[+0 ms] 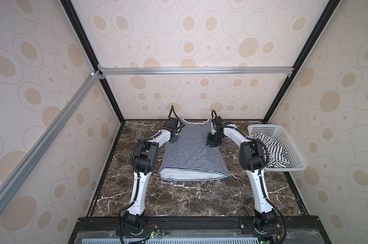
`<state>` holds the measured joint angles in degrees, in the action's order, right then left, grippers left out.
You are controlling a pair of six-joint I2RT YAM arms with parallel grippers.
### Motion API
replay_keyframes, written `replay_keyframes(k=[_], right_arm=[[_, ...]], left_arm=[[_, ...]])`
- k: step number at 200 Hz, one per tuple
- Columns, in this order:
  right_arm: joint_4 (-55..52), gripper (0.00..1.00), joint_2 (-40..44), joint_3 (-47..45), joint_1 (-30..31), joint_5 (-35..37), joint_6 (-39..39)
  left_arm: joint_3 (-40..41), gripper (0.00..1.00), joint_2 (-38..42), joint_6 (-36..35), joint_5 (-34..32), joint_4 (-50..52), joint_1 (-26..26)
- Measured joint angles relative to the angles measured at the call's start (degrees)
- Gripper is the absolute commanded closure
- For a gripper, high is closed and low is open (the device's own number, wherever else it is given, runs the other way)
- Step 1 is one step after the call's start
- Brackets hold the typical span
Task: Fold and stack tank tops
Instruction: Move the tank top to the center of the table.
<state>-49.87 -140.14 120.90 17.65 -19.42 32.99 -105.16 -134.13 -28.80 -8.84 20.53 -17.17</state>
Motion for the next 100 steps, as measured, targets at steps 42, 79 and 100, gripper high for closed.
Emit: replay_keyframes(k=[42,79,100], right_arm=[[3.19,0.65,9.90,-11.91,0.46,-1.40,-0.37],[5.92,0.64,23.15,-22.75,3.50,-1.36,-0.79],[7.76,0.64,28.98,-30.10,5.09,-1.31,-0.94]], left_arm=[[1.14,0.38,3.34,3.08,5.84,4.33,0.15],[13.42,0.37,17.81,4.63,9.99,4.26,0.15],[21.66,0.37,26.77,4.81,11.78,3.23,-0.35]])
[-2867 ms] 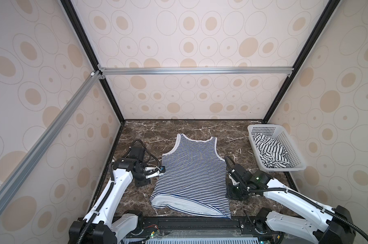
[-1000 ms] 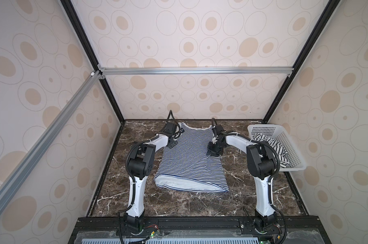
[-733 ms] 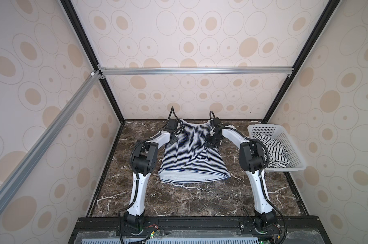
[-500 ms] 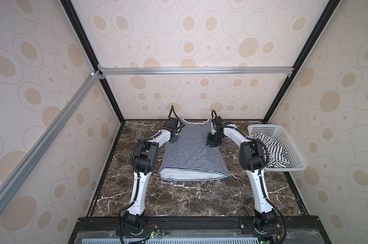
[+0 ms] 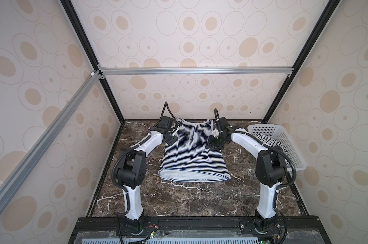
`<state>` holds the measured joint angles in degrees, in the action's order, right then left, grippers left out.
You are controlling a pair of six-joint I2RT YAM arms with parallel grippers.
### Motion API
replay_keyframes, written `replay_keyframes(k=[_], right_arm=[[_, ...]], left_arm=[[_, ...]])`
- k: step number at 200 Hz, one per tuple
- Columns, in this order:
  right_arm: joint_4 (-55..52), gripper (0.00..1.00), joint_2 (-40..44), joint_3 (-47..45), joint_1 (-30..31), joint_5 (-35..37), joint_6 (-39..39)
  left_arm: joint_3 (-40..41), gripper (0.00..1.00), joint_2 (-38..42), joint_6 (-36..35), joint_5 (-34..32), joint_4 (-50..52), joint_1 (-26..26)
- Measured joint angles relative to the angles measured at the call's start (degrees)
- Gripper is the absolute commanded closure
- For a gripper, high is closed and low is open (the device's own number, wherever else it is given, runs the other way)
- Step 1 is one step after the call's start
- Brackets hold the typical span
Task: Fold and stack tank tops
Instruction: Move the tank top to the center of the table, then smooth out the tank top at the center of the table.
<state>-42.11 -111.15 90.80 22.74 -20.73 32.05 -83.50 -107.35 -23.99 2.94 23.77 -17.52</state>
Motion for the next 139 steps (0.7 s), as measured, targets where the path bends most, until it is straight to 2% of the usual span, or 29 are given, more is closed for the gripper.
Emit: replay_keyframes(k=[28,74,105,139], right_arm=[[1.31,0.64,4.87,-9.57,0.48,1.46,-0.02],[1.53,0.64,12.52,-21.53,0.83,4.76,-0.04],[2.38,0.64,16.41,-26.91,0.94,5.88,0.02],[3.13,0.64,17.46,-30.51,0.94,6.34,0.09]], left_arm=[[12.48,0.36,8.76,-0.22,1.75,-2.10,-0.39],[30.23,0.35,18.64,-1.55,1.81,-4.04,-0.55],[35.41,0.34,24.22,-2.21,2.12,-5.60,-0.55],[37.27,0.35,25.07,-2.38,1.68,-7.82,-0.55]])
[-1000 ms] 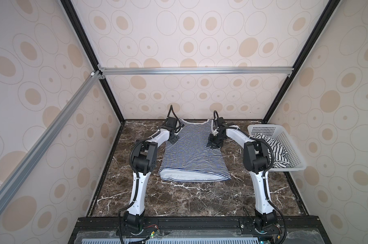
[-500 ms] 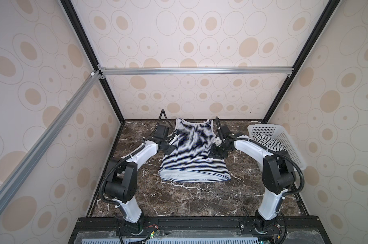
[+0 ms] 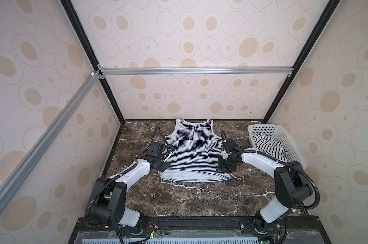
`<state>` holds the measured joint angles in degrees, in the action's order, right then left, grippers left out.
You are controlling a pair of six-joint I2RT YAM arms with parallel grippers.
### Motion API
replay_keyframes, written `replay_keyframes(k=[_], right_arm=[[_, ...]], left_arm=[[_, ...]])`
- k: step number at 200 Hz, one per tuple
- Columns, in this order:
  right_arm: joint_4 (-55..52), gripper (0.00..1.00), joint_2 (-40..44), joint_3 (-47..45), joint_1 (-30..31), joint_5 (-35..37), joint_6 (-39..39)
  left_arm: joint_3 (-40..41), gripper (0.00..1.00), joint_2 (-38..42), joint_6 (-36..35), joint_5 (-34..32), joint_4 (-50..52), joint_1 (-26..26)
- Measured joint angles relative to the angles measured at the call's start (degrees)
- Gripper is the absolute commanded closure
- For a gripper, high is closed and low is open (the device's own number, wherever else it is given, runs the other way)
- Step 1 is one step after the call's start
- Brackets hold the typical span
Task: Fold and stack tank tops
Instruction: Smooth out the tank top at the center of the table.
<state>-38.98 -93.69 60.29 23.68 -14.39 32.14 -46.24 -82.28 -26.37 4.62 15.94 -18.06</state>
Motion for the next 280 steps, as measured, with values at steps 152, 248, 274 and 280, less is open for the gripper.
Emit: replay_keyframes(k=[152,248,274,280], right_arm=[[2.71,0.65,3.74,-6.97,0.04,0.94,2.54],[3.41,0.65,4.98,-7.96,0.07,1.18,3.02],[3.41,0.65,5.35,-8.04,0.04,1.27,3.02],[3.39,0.65,5.46,-8.04,0.04,1.31,3.02]], left_arm=[[5.55,0.43,1.70,-0.72,1.75,-1.79,-0.02],[5.53,0.94,-2.86,-2.45,4.46,-0.24,-0.07],[5.53,1.00,-0.48,-2.89,5.33,1.53,-0.07],[5.53,1.00,0.24,-3.02,5.57,1.97,-0.07]])
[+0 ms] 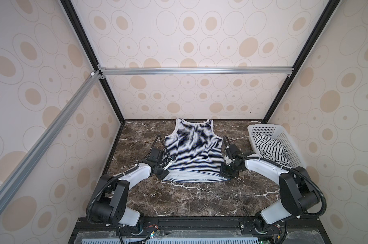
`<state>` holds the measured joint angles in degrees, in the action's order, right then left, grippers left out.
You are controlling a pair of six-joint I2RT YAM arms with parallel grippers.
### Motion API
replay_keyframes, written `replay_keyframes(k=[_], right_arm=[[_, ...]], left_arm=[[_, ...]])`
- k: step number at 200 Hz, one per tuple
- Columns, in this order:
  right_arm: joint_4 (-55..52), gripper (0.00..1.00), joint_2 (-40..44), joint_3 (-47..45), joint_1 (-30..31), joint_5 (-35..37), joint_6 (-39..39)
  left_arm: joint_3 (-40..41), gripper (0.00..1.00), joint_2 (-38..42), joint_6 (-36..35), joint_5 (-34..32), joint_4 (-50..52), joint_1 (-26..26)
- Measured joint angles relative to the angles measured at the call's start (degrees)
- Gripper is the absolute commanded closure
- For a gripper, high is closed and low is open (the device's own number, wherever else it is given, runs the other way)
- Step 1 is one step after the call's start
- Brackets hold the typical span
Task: Fold and stack tank tops
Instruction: Smooth out the tank top at the center of the table.
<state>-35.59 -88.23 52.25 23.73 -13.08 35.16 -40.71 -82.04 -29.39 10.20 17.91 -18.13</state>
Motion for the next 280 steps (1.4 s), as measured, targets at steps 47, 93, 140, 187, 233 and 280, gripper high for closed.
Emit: replay_keyframes(k=[47,93,140,187,233,280], right_arm=[[-0.04,0.65,0.17,0.00,0.00,0.02,0.02],[-0.15,0.65,0.17,0.00,0.00,0.00,0.00],[-0.22,0.65,0.17,-0.98,0.00,0.28,0.55],[-0.35,0.65,0.17,-1.92,0.00,1.38,1.57],[-0.37,0.65,0.17,-2.56,0.00,1.73,1.90],[-1.03,0.65,0.17,-3.76,-0.13,3.10,2.38]], left_arm=[[1.31,1.00,5.66,-1.03,1.07,2.12,0.00],[4.72,0.98,9.20,-2.62,0.94,4.39,0.00],[7.72,0.94,13.27,-3.54,0.98,4.79,0.00],[10.08,0.85,15.65,-4.46,1.38,5.11,0.00],[12.28,0.82,17.49,-5.86,1.33,5.40,0.00],[14.10,0.81,20.98,-6.99,0.87,5.60,0.00]])
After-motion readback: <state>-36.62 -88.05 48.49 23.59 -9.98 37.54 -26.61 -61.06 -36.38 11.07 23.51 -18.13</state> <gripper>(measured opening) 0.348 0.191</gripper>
